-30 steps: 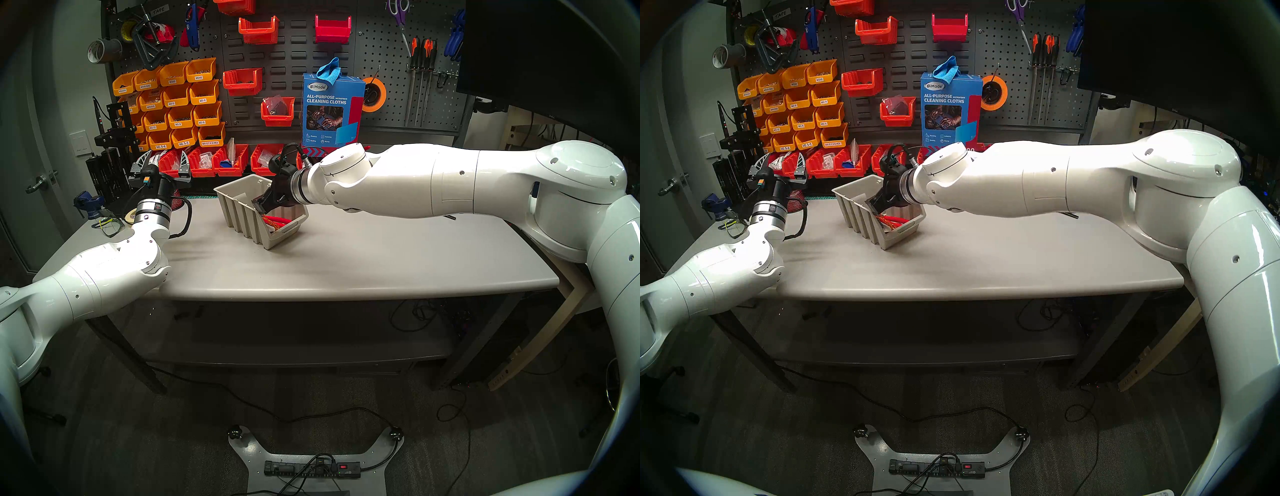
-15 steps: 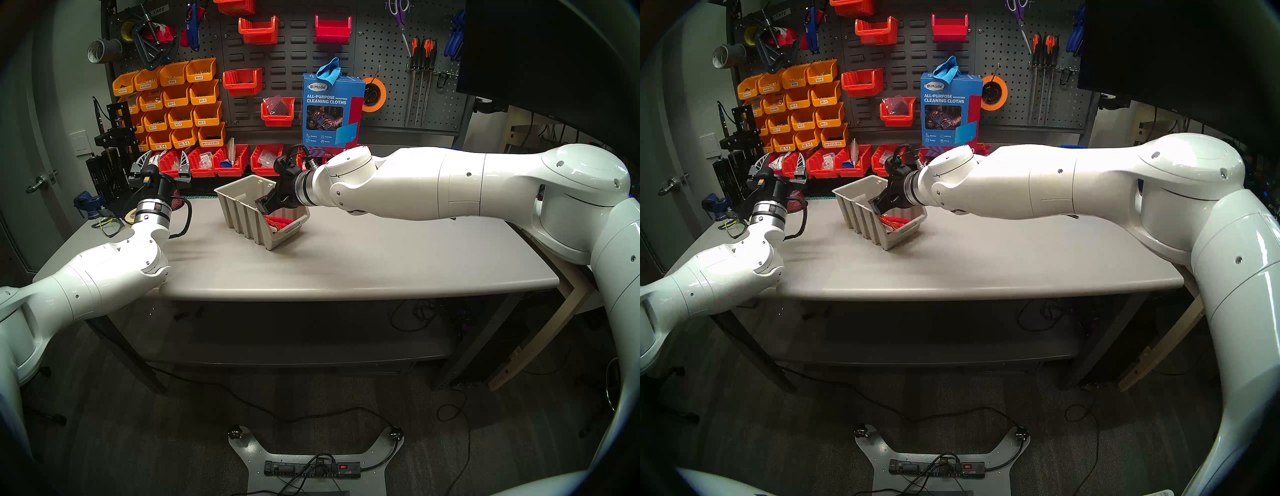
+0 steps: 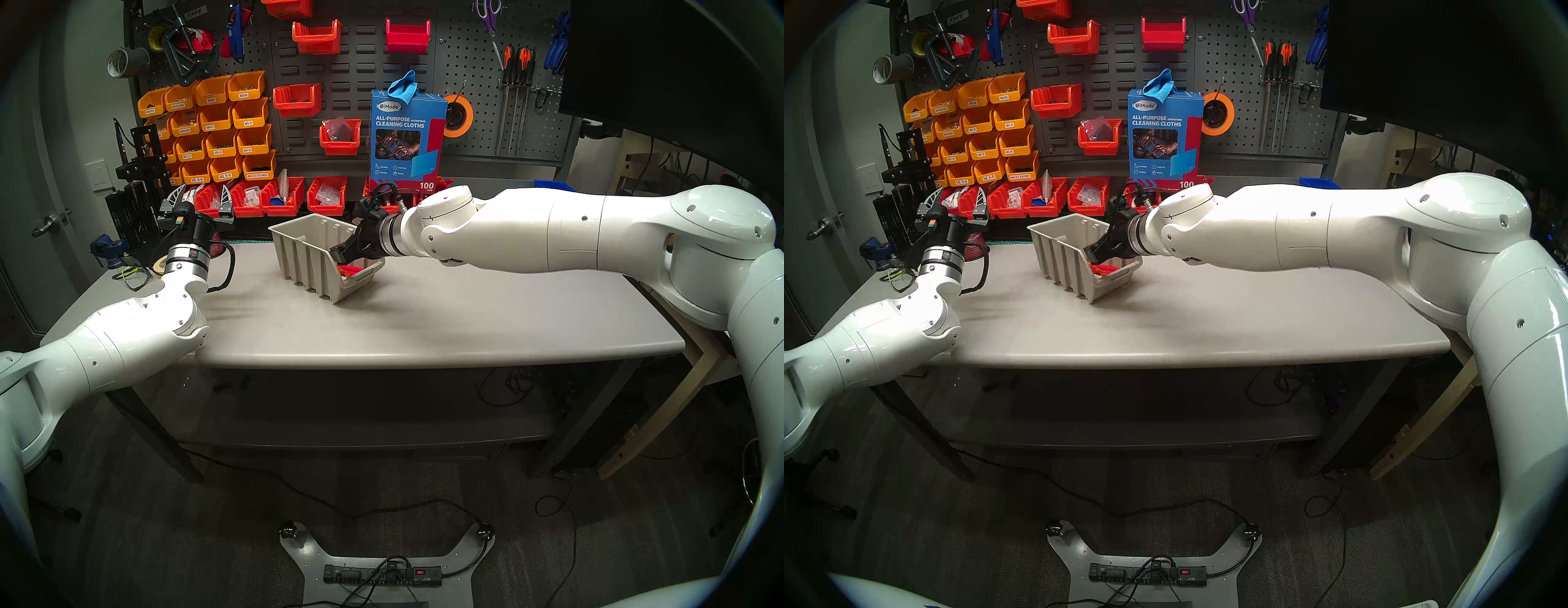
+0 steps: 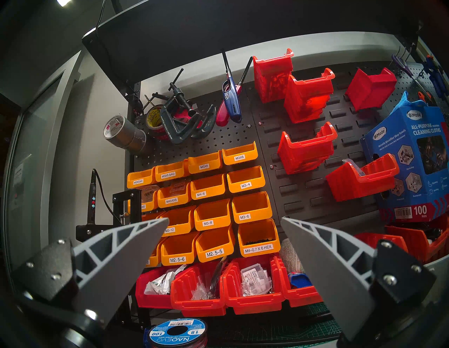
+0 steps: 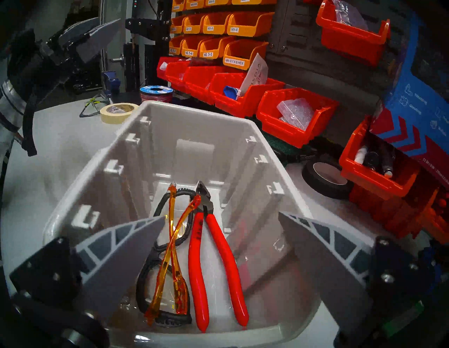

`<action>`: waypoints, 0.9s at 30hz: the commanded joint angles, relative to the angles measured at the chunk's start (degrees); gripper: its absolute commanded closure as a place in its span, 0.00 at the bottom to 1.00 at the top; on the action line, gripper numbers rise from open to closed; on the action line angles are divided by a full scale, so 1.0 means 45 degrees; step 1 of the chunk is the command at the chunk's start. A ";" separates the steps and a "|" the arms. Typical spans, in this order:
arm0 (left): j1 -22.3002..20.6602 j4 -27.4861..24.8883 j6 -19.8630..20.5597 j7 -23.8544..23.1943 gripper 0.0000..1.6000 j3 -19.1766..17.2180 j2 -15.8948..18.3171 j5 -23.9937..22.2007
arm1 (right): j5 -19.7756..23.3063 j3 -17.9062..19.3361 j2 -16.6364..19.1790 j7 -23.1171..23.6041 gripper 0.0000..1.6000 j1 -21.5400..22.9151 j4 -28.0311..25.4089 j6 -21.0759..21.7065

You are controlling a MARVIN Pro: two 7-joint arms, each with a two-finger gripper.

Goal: Take out tools from the storage box

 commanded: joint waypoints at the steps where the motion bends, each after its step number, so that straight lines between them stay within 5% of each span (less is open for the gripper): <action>1: -0.0172 0.0030 -0.0016 0.0025 0.00 -0.0130 -0.0005 -0.0031 | -0.0003 -0.0202 0.0341 0.0071 0.00 -0.0009 -0.0070 0.0189; 27: -0.0171 0.0029 -0.0016 0.0025 0.00 -0.0130 -0.0004 -0.0030 | -0.0789 -0.0202 -0.0574 0.0521 0.00 0.0785 0.0356 0.0024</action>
